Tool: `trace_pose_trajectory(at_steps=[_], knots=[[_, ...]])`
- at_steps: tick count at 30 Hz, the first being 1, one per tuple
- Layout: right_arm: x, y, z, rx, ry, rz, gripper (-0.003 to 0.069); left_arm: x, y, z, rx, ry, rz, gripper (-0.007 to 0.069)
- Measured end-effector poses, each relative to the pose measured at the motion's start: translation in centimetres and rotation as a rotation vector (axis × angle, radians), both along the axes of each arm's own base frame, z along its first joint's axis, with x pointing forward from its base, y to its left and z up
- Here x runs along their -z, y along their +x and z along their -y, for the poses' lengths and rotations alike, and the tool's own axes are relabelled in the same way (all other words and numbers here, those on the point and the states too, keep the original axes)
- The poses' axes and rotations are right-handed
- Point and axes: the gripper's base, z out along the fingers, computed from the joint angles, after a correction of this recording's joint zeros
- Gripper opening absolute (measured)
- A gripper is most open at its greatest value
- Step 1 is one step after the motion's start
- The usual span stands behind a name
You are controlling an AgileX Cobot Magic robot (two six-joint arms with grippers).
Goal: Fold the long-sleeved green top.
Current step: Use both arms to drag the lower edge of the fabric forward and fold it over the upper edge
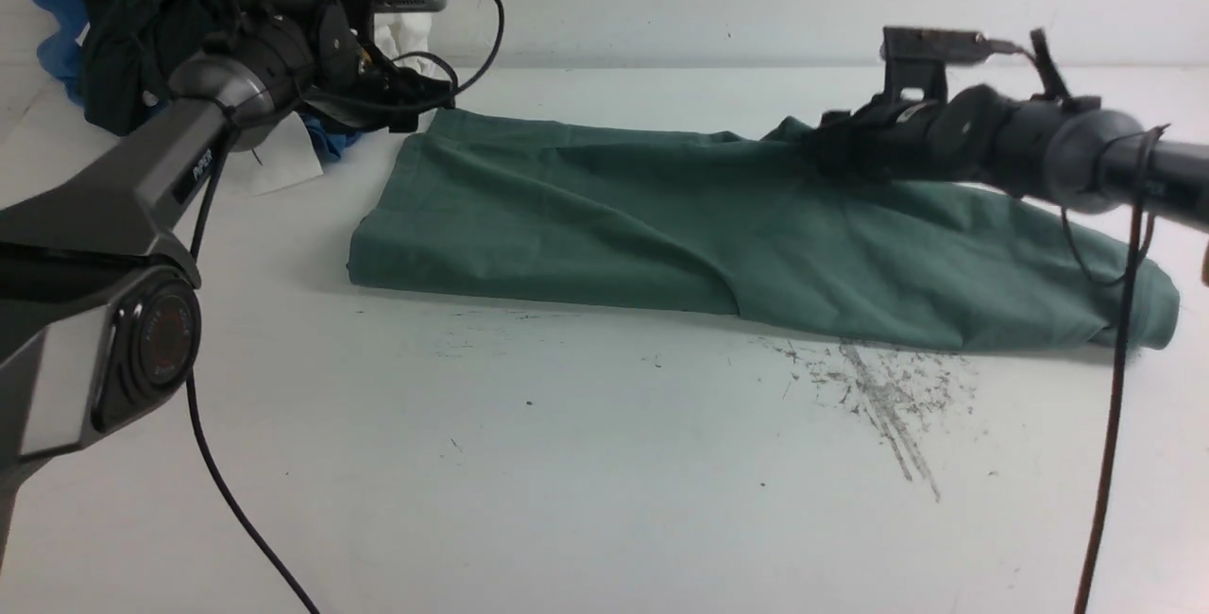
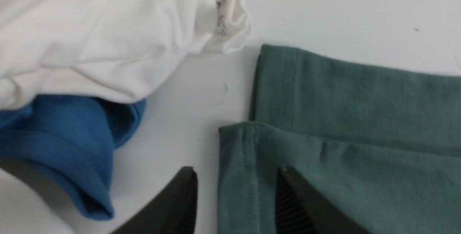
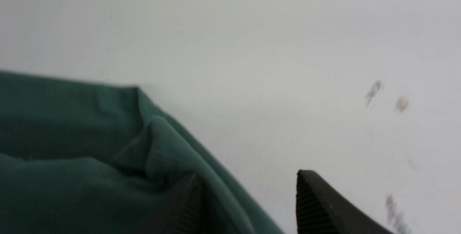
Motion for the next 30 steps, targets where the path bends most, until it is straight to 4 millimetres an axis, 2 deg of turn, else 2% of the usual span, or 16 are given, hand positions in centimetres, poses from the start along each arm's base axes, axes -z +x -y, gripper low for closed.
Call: trace_pose_trajectory(at_steps=[1, 4, 5, 6, 7, 9, 11, 13, 14, 15, 16, 19, 21, 25, 29, 30], knots=[[-1.7, 0.2, 0.5, -0.006, 0.008, 0.007, 0.0372, -1.1, -0.2, -0.4, -0.007, 0.001, 0.002, 0.0396], [-6.1, -0.5, 2.2, -0.054, -0.014, -0.039, 0.0369, -4.7, -1.4, -0.7, 0.003, 0.026, -0.006, 0.0455], [-6.4, -0.5, 2.2, -0.058, -0.016, -0.042, 0.0366, -5.2, -1.6, -0.7, 0.005, 0.029, -0.004, 0.0456], [-7.6, -1.1, 2.8, -0.077, -0.032, -0.076, 0.0344, -6.4, -2.2, -0.6, 0.029, 0.053, -0.019, 0.0454], [-8.5, -1.6, 3.3, -0.091, -0.048, -0.104, 0.0311, -7.1, -2.8, -0.4, 0.062, 0.084, -0.050, 0.0440], [-8.8, -2.8, 3.8, -0.134, -0.079, -0.220, 0.0228, -7.8, -4.1, 0.4, 0.150, 0.113, -0.139, 0.0382], [-8.4, -3.3, 3.9, -0.158, -0.093, -0.294, 0.0174, -7.3, -4.7, 1.0, 0.208, 0.117, -0.211, 0.0348], [-6.2, -4.0, 3.8, -0.211, -0.110, -0.455, 0.0057, -5.0, -5.4, 2.6, 0.331, 0.108, -0.352, 0.0242], [-6.1, -4.1, 3.8, -0.214, -0.109, -0.464, 0.0057, -4.8, -5.4, 2.7, 0.339, 0.106, -0.359, 0.0232], [-4.3, -4.3, 3.7, -0.242, -0.116, -0.548, 0.0012, -2.3, -5.3, 3.7, 0.385, 0.093, -0.416, 0.0162], [-4.1, -4.3, 3.7, -0.244, -0.117, -0.555, 0.0009, -2.0, -5.3, 3.8, 0.392, 0.091, -0.423, 0.0145], [-0.7, -4.2, 4.0, -0.266, -0.160, -0.664, -0.0011, 2.9, -4.9, 4.5, 0.408, 0.088, -0.523, 0.0027], [0.1, -4.5, 4.3, -0.272, -0.206, -0.710, -0.0012, 2.7, -5.0, 4.5, 0.403, 0.089, -0.521, 0.0004], [0.3, -4.8, 5.3, -0.268, -0.316, -0.757, -0.0013, 2.9, -5.4, 4.3, 0.397, 0.096, -0.536, -0.0007], [0.3, -4.6, 7.6, -0.185, -0.383, -0.768, -0.0013, 2.7, -6.9, 3.8, 0.407, 0.139, -0.587, -0.0007], [0.3, -4.5, 8.8, -0.147, -0.398, -0.760, -0.0014, 3.0, -7.8, 3.4, 0.407, 0.164, -0.628, -0.0007]])
